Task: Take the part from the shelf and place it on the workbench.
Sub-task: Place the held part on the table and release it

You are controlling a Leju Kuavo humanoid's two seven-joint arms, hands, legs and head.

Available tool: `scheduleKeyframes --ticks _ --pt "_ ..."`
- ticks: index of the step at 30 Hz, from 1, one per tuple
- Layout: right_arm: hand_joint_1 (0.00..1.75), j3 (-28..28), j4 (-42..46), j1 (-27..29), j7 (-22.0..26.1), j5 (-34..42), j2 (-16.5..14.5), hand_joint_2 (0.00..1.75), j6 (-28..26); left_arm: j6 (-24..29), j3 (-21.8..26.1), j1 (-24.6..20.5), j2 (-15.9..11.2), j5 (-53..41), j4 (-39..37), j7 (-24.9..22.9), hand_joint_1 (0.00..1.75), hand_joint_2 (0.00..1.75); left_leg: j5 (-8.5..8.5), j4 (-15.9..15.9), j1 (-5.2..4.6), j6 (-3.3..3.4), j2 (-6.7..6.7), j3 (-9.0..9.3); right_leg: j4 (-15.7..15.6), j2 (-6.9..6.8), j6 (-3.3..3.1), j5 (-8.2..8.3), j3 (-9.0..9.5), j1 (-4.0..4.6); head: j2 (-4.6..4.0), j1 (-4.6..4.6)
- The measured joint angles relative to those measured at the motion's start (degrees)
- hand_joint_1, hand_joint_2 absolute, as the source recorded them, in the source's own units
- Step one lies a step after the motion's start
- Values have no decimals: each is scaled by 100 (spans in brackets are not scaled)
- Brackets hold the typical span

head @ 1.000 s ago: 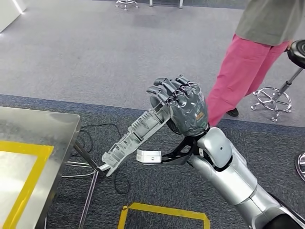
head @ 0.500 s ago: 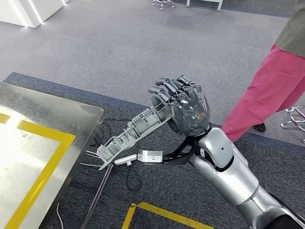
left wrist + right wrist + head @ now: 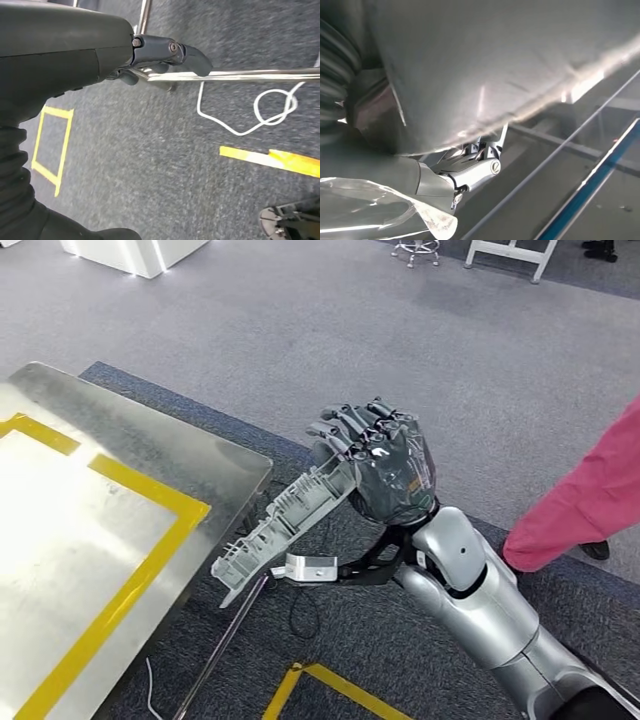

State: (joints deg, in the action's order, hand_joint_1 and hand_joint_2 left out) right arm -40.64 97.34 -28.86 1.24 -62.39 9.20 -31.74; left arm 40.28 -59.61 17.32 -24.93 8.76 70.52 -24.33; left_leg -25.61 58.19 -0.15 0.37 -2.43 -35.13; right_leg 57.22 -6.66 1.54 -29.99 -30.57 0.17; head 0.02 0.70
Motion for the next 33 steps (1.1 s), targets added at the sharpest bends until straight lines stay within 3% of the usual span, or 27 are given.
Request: scheduleKeyframes --ticks 2,4,6,7,9,10,12,13,15,17,19,21,22,23,24,26,28,30,31,33 --pt "175 2 4 -5 -1 1 0 175 0 0 -3 5 -2 0 -1 0 0 175 15 -33 30 73 119 28 242 217 50 -177 -102 -23 0 14" --pt "175 2 6 1 0 1 1 175 0 0 -3 -16 -1 -1 -1 0 0 175 17 -41 46 121 242 39 935 539 73 -499 -455 -39 0 34" --pt "175 1 -7 12 -1 1 1 175 0 0 -3 -29 2 -1 -2 0 0 175 15 -37 45 137 384 39 1578 642 83 -669 -834 -40 0 41" --pt "175 1 -15 14 -1 1 1 175 0 0 -4 -29 2 1 -3 0 0 175 13 -34 44 138 460 41 1633 654 83 -602 -906 -41 0 43" --pt "175 1 -26 13 0 -1 1 175 0 0 -5 -28 2 12 -6 0 0 175 6 -22 46 129 614 50 1129 714 66 -197 -743 -49 0 48" --pt "175 1 -26 11 1 -3 1 175 0 0 -5 -30 2 19 -7 0 0 175 0 -13 45 114 687 47 750 834 53 -3 -579 -62 0 47" --pt "175 0 -27 7 1 -9 1 175 0 0 -7 -35 1 29 -9 0 0 175 -2 19 49 63 813 8 198 1040 32 177 -318 -87 0 43" --pt "175 -1 -29 6 0 -13 1 175 0 0 -8 -30 0 30 -10 0 0 175 8 24 56 30 871 -19 116 1086 21 161 -268 -87 0 43" --pt "175 -3 -31 1 -1 -19 -1 175 0 0 -16 -12 -1 32 -14 0 0 175 24 17 75 -37 949 -51 79 985 -21 166 -237 -82 0 43" --pt "175 -5 -32 -4 -1 -22 -3 175 0 0 -30 -3 -5 32 -16 -1 0 175 -86 157 57 -96 737 -110 27 855 -86 180 -192 -97 1 17" --pt "175 -5 -36 -2 -3 -30 -3 175 2 0 -36 -17 -9 -1 -18 -22 0 175 -402 734 51 -145 415 -371 -1 703 -143 170 -152 -94 0 -10" --pt "175 -7 -51 -1 -7 -45 -2 175 4 0 -33 -26 -8 -84 -20 -70 0 175 -662 1417 71 -178 324 -693 0 545 -172 146 -134 -83 0 -13" --pt "175 -8 -62 0 -9 -50 -2 175 4 0 -29 -18 -7 -127 -21 -94 0 175 -655 1543 77 -187 315 -753 1 473 -174 133 -123 -81 0 -14" --pt "175 -8 -69 0 -10 -52 -2 175 3 0 -24 -4 -8 -163 -21 -111 0 175 -545 1452 80 -190 303 -706 1 406 -169 119 -109 -80 0 -14" --pt "175 -7 -74 -1 -12 -53 -2 175 3 0 -16 12 -9 -189 -21 -120 0 175 -358 1156 79 -185 267 -551 2 340 -158 102 -86 -80 0 -15" --pt "175 -2 -75 -3 -16 -55 -2 175 2 0 -1 32 -9 -222 -21 -132 0 175 -54 405 36 -145 8 -167 11 222 -115 58 -41 -57 0 -17" --pt "175 1 -75 -7 -17 -56 -2 175 3 1 7 32 -10 -239 -21 -142 0 175 2 48 -18 -78 -191 -5 18 112 -65 22 -23 -13 1 -14" --pt "175 0 -73 -12 -16 -57 -2 175 7 2 11 41 -9 -248 -21 -156 0 175 -9 25 -28 -9 -100 -14 6 -16 -17 -12 1 9 1 -9" --pt "175 -1 -70 -16 -15 -56 -2 175 9 2 13 52 -8 -244 -21 -165 0 175 -3 7 -16 22 -27 -7 28 9 14 -56 3 2 1 -6" --pt "175 1 -59 -26 -17 -48 -2 175 15 2 17 58 -9 -226 -21 -180 0 175 13 -23 18 92 105 18 359 274 62 -273 -142 -22 1 9"
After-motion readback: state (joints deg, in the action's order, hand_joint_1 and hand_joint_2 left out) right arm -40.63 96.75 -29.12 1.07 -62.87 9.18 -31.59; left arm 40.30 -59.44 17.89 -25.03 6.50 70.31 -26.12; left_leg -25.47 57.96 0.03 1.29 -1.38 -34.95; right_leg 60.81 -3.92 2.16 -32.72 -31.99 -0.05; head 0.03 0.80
